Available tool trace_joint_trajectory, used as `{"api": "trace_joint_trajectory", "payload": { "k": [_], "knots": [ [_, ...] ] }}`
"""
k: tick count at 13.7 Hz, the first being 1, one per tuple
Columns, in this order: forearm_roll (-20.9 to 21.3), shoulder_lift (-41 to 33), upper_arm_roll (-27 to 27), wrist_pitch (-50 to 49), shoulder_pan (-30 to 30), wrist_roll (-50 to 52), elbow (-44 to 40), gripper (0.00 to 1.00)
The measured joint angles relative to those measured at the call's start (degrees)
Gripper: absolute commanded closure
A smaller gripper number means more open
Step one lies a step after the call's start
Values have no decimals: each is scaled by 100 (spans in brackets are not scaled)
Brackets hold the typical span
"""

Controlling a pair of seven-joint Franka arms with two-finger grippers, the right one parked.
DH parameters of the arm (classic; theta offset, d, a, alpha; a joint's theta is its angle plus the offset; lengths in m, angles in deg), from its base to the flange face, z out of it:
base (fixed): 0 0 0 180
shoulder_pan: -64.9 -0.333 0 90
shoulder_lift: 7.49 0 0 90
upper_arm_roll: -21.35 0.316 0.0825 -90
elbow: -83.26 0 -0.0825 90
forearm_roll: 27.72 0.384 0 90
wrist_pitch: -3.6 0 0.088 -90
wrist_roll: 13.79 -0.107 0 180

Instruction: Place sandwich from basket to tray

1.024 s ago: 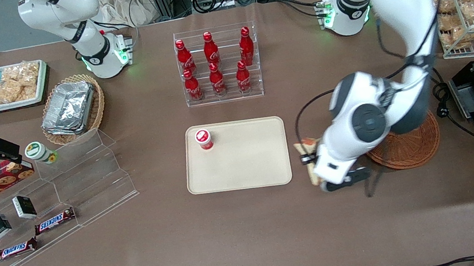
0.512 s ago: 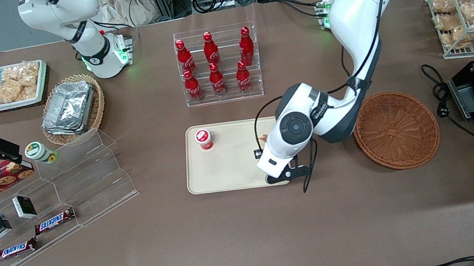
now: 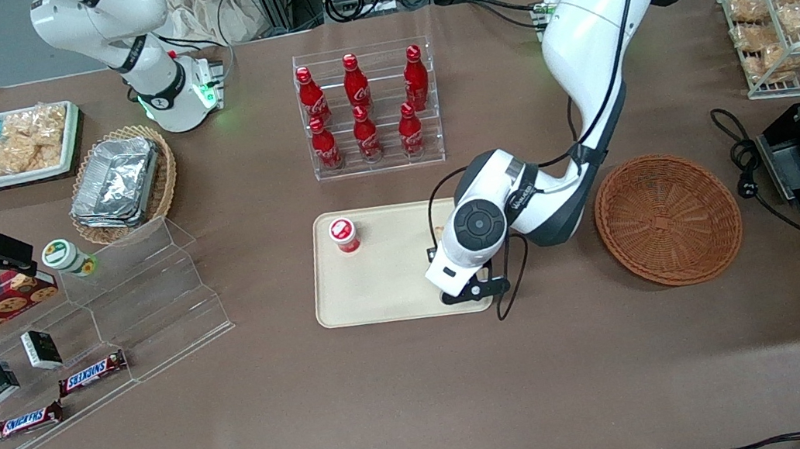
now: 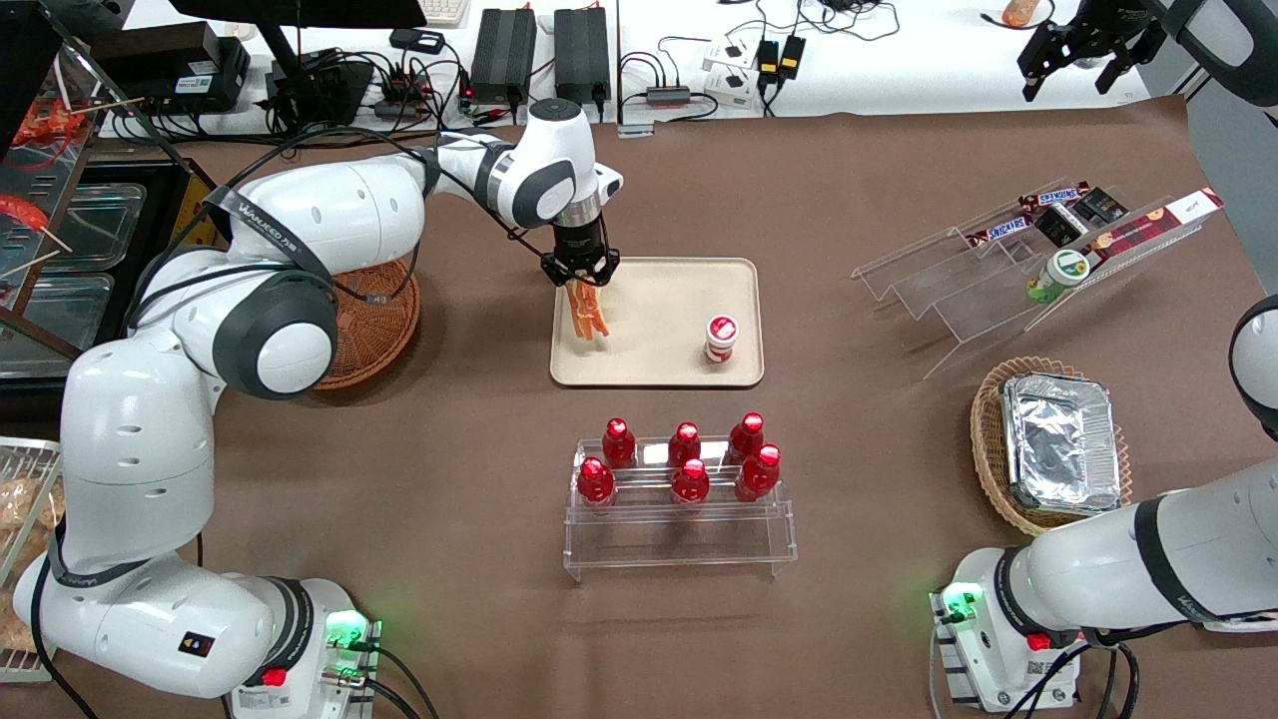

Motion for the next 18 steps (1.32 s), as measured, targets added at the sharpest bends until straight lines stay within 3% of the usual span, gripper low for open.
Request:
{"api": "trace_joint_trajectory", "payload": {
  "k": [1, 7, 12, 15, 18],
  "knots": [
    [2, 0, 0, -24, 1, 0, 19, 0],
    [10, -339, 12, -740, -47, 0, -202, 0],
    [-17, -1827, 42, -1991, -800, -225, -248, 0],
    [-201, -2756, 40, -2004, -1270, -414, 351, 0],
    [-516, -3732, 50, -1734, -1814, -1304, 1429, 0]
  ]
}}
